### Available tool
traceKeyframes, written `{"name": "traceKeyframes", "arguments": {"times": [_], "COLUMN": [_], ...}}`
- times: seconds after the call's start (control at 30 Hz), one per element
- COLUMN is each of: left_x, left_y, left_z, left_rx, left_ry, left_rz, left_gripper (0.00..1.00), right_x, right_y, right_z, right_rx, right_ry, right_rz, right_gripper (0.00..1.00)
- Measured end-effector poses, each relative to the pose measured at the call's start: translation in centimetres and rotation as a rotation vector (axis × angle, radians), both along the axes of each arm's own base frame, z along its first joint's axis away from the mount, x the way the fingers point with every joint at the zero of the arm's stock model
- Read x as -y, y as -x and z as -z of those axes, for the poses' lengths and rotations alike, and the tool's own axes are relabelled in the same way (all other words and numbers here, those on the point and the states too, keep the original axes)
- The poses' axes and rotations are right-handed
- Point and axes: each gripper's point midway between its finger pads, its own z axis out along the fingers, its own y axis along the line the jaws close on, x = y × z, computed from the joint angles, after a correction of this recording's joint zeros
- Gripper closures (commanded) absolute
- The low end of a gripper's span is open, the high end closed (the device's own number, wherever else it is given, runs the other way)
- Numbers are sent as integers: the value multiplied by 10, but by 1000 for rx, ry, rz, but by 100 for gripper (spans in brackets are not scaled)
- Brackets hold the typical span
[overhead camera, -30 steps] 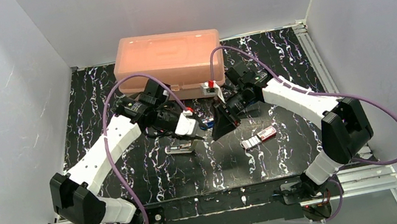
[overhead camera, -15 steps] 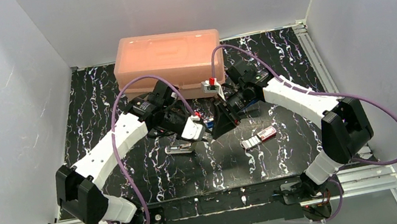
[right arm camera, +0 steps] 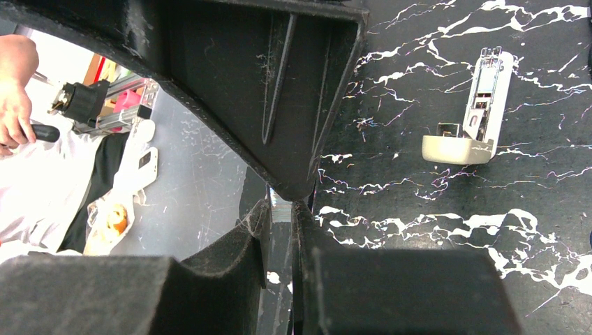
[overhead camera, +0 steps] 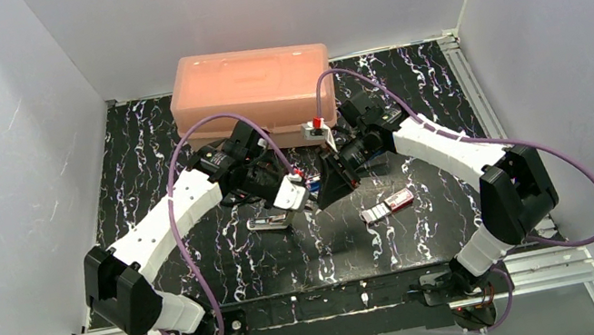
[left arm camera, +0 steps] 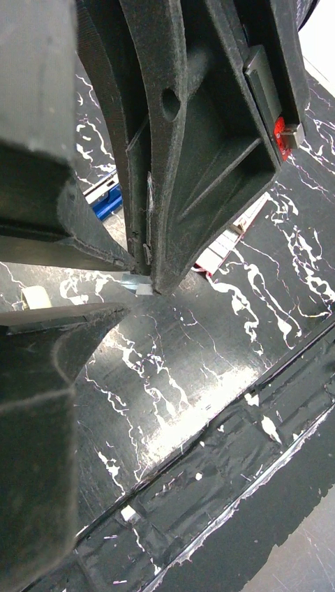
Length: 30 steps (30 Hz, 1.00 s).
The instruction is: Load the staples into the stapler
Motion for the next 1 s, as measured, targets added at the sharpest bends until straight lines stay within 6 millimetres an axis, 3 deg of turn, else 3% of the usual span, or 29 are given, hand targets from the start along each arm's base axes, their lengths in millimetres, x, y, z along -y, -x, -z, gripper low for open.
{"name": "traceKeyframes", "arguments": {"times": [0.67,1.0], "left_x": [3,2], "left_y": [-1,-4], "left_z": [0,2], "left_rx": [1,9], "left_ry": [-5,-16], "left_rz": [-13,-23], "left_gripper": [88,97], "right_x": [0,-1], "right_y": [-1,-2], "right_z": [0,2], "right_rx": [-12,-24], "right_ry": [9,14], "right_rz": [8,10], "right_gripper": [82,74]}}
